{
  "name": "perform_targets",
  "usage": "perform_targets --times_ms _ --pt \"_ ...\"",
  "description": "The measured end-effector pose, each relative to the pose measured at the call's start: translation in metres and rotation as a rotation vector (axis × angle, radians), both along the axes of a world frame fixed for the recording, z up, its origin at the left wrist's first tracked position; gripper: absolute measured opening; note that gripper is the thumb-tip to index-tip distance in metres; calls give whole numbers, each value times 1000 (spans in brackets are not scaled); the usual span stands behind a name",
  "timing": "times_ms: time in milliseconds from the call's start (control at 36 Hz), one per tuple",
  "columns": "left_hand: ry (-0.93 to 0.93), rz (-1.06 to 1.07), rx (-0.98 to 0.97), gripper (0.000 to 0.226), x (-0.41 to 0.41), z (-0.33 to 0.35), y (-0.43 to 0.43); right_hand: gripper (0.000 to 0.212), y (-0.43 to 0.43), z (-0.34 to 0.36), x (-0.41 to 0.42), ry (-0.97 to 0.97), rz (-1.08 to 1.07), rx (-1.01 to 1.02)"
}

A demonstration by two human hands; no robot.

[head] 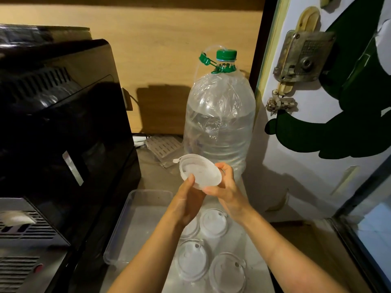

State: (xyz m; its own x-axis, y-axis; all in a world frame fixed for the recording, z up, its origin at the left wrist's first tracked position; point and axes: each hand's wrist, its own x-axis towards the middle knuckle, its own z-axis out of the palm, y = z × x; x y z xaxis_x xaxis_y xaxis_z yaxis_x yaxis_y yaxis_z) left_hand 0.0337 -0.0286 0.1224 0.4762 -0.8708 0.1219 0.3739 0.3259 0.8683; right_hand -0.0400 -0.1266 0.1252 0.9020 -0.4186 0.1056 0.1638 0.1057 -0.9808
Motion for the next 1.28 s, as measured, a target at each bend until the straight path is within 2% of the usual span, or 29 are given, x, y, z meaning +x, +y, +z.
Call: perform_targets --times_ms 111,222,361,528,611,722,833,944,1000,1111,1222,1278 --pt "26 -18 -9 80 3 -2 2 73 5 -1 -3 51 49 -26" --pt "104 -40 -15 84 4 -6 7 74 10 -9 -4 128 58 -59" --pt "206 -13 -5 83 12 -18 12 92 9 -14 -10 271 145 -194" --pt "284 -25 2 77 13 -32 18 67 2 -17 -19 345 186 -273" --pt "282 -18 46 87 14 -37 23 83 -5 -16 -26 408 143 -323" --pt "286 -22 130 108 16 -45 32 86 -14 -22 -42 508 157 -526" --pt "316 -21 154 114 16 -55 40 94 -13 -38 -61 683 267 -867" --pt "297 -51 128 104 14 -64 43 99 -3 -57 -72 819 519 -1266" --pt "288 -83 120 100 12 -66 45 97 2 -67 -74 827 598 -1388" --pt "279 -122 124 98 8 -69 48 92 10 -93 -75 846 649 -1527" --pt "234 -171 132 77 5 -71 51 91 16 -108 -74 848 622 -1575" --pt "259 -162 141 83 6 -74 53 89 18 -110 -73 849 624 -1586"
